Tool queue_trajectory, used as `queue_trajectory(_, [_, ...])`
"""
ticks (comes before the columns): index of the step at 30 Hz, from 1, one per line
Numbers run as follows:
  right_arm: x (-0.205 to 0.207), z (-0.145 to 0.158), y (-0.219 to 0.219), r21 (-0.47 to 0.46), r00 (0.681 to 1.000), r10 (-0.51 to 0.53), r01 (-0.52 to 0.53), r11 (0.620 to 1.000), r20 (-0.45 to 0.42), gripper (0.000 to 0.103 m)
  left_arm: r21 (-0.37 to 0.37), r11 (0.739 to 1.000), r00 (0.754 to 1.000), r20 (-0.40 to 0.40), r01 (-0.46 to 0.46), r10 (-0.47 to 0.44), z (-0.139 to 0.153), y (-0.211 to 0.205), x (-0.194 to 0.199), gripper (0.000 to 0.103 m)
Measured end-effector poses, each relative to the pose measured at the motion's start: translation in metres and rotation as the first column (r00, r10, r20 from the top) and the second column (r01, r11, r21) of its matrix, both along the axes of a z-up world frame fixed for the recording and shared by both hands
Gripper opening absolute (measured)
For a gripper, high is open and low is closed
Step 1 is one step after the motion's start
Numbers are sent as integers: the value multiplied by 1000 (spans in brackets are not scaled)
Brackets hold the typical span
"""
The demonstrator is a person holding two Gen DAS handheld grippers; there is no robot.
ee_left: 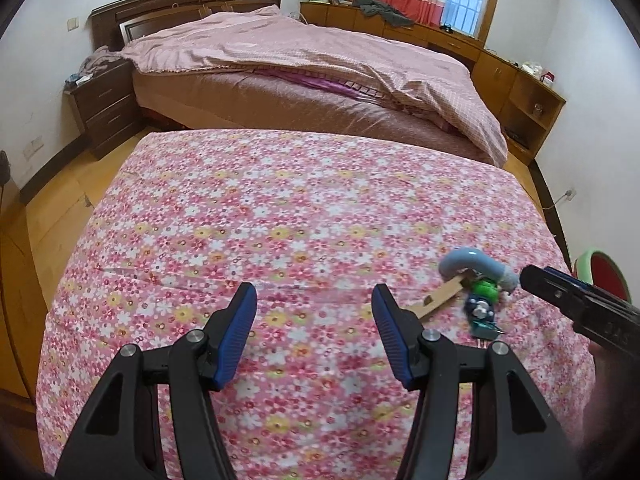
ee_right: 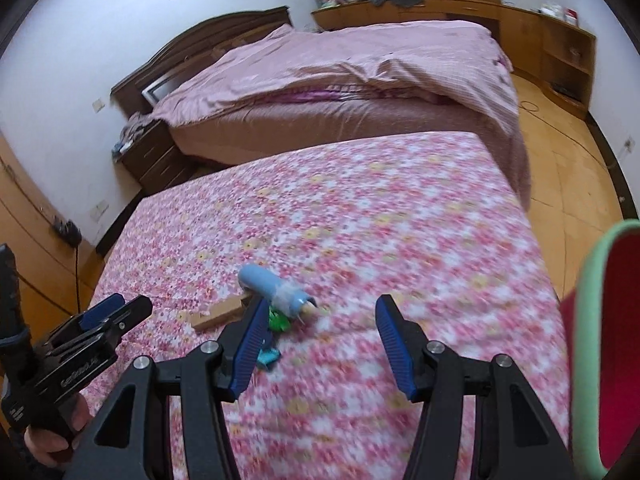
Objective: Collect trash
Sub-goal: 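Move both open tools back over the bed toward the blue toy, then grasp the blue plastic toy with the right tool and lift it, then grasp the wooden stick with the left tool while the right tool holds the toy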
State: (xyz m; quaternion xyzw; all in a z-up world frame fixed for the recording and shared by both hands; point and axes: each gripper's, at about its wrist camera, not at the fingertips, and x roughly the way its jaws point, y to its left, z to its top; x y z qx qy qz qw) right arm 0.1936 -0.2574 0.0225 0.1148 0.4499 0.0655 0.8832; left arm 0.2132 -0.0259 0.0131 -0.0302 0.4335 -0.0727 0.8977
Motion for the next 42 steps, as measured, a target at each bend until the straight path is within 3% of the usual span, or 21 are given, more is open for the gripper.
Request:
queue_trajectory(8, [30,-19,20,-24,995,93,-94,995,-43,57,-2,1000,1000,-16,-11,11,-8,11,5,60])
queue_trajectory(11, [31,-22,21,9,993,108,-108,994,-40,44,5,1000,1000,-18,-12,12,-9,9,6,60])
queue_trajectory(15, [28,-17,24,-16,994,106,-106,994,1,24,12,1000,1000,-17,10,-10,-8,-3,8,60])
queue_trajectory(22, [15,-6,7,17,998,51,-52,999,44,24,21,996,997,-15,82,-82,-4,-28,9,60])
queue_trajectory(31, [-30,15,-37,96,992,-99,91,991,81,24,33,979,979,-44,201,-200,-9,-71,13,60])
queue_trajectory(38, [-73,18,-79,134,972,-219,207,969,80,24,120,963,969,-70,242,-235,-25,-100,24,60])
queue_trajectory(42, [-91,16,-97,151,961,-265,252,956,76,24,124,959,966,-74,254,-247,-30,-109,29,59])
